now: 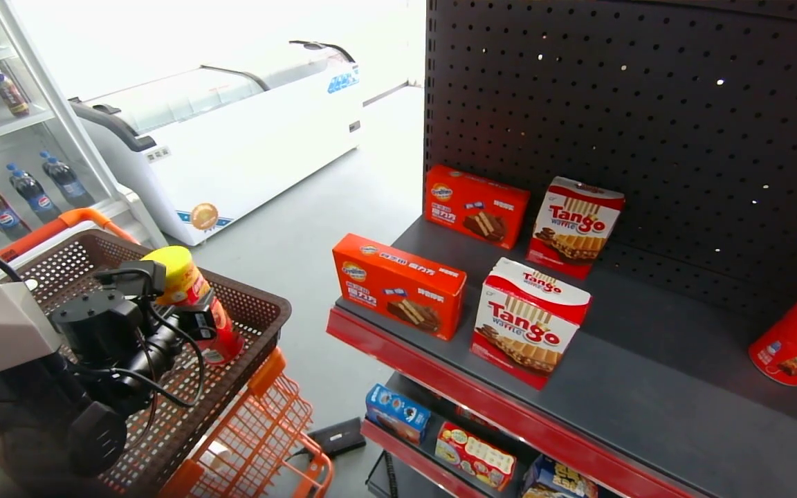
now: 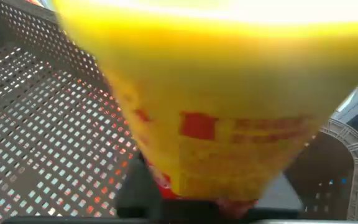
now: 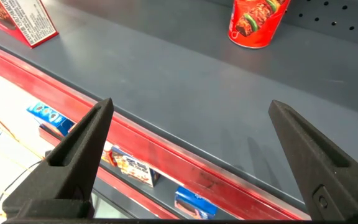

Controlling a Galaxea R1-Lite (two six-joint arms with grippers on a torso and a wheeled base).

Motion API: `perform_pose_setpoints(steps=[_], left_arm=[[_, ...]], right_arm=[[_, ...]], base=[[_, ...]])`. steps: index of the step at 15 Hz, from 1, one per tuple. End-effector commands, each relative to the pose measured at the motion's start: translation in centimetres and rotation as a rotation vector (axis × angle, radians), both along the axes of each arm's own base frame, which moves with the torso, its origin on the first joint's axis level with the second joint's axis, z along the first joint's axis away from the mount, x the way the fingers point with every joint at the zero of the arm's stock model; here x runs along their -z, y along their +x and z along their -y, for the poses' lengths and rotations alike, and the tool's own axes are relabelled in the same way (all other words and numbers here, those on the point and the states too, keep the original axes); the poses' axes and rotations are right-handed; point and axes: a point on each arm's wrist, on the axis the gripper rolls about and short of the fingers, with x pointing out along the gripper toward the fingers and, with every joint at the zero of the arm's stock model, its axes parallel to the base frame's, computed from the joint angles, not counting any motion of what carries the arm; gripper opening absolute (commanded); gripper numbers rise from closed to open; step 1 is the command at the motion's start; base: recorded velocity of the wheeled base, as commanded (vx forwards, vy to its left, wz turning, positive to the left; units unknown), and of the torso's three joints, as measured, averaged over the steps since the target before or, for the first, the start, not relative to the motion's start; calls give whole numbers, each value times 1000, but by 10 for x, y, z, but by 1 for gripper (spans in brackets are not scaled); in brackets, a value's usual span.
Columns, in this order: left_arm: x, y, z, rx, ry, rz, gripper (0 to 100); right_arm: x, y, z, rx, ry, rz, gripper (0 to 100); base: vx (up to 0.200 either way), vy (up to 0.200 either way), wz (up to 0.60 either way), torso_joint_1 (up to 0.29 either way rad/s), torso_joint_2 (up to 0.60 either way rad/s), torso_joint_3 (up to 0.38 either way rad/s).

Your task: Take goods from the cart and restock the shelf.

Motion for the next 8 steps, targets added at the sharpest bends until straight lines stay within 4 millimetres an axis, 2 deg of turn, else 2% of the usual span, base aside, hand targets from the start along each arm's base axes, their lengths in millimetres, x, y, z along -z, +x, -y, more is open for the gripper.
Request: perform_pose_setpoints(steps=[1, 6, 8], left_arm=[[2, 3, 1, 2, 0, 0, 0], [0, 3, 2, 9, -1, 8, 0], [-13, 1, 3, 14, 26, 42, 0]], right_arm=[[0, 0, 0, 0, -1, 0, 100], [0, 0, 0, 0, -1, 0, 100], [0, 0, 0, 0, -1, 0, 100]], base=[[0, 0, 0, 0, 0, 0], [0, 0, 0, 0, 0, 0], [0, 0, 0, 0, 0, 0]])
